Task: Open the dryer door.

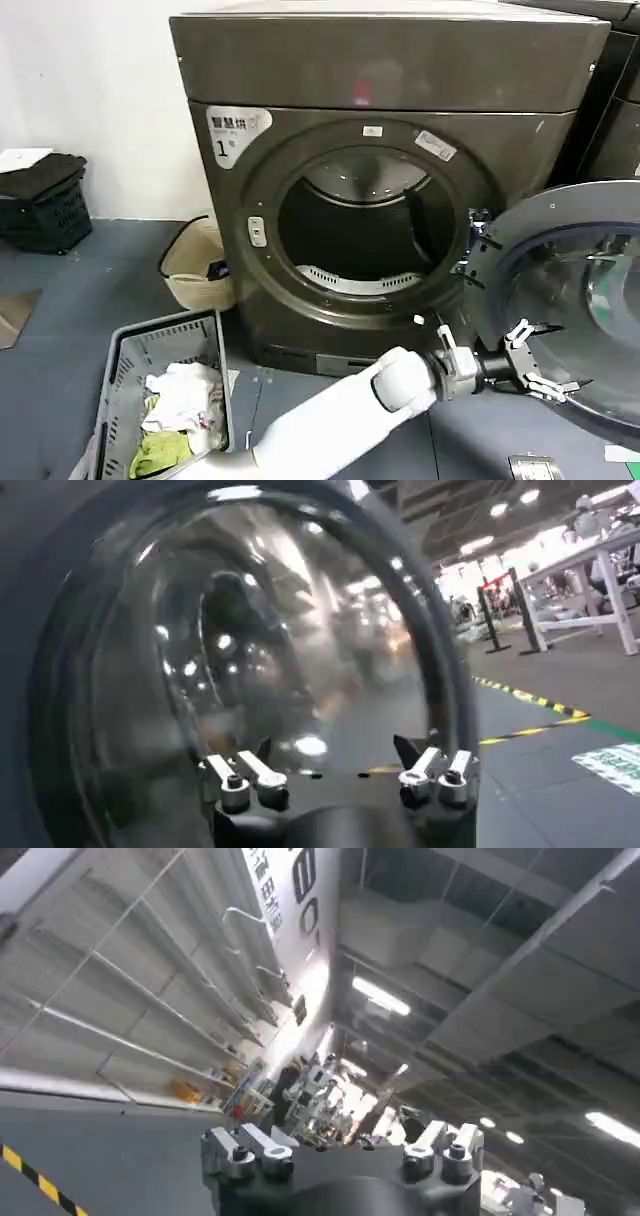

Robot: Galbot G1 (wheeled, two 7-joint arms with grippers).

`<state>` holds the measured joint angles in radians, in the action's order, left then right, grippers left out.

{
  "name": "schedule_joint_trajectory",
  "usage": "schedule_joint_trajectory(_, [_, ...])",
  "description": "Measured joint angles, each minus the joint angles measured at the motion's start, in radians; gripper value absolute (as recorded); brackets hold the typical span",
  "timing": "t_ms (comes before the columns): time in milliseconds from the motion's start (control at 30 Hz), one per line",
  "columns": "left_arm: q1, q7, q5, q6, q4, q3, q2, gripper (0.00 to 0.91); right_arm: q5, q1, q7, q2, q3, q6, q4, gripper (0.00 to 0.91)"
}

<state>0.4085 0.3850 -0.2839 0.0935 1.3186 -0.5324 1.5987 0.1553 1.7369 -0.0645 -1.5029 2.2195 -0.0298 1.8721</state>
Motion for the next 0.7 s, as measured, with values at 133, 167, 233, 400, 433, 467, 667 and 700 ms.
schedule_joint_trajectory(133, [0.008,0.001,-0.004,-0.015,0.013,0.000,-0.012,0.907,-0.002,-0.002,-0.018,0.006,-0.010,0.000,-0.003,0.907])
schedule_joint_trajectory(167, [0.012,0.005,-0.006,-0.022,0.022,0.000,-0.019,0.907,-0.005,-0.003,-0.022,0.007,-0.014,0.000,-0.003,0.907])
schedule_joint_trajectory(233, [0.021,0.016,-0.006,-0.037,0.046,-0.001,-0.037,0.907,-0.015,-0.005,-0.025,0.009,-0.019,0.001,-0.003,0.907])
schedule_joint_trajectory(400, [0.042,0.021,-0.005,-0.054,0.132,-0.003,-0.106,0.907,-0.032,-0.014,-0.026,0.021,-0.038,0.009,-0.012,0.907])
schedule_joint_trajectory(433, [0.046,0.022,-0.001,-0.057,0.157,-0.003,-0.127,0.907,-0.034,-0.015,-0.028,0.023,-0.043,0.012,-0.013,0.907])
schedule_joint_trajectory(467, [0.052,0.022,0.003,-0.059,0.178,-0.003,-0.144,0.907,-0.034,-0.015,-0.031,0.025,-0.048,0.015,-0.015,0.907])
schedule_joint_trajectory(667, [0.084,0.047,0.070,-0.088,0.324,0.002,-0.283,0.907,-0.022,-0.015,-0.043,0.034,-0.078,0.031,-0.034,0.907])
schedule_joint_trajectory(700, [0.089,0.055,0.089,-0.088,0.349,0.003,-0.314,0.907,-0.020,-0.015,-0.045,0.035,-0.082,0.031,-0.037,0.907])
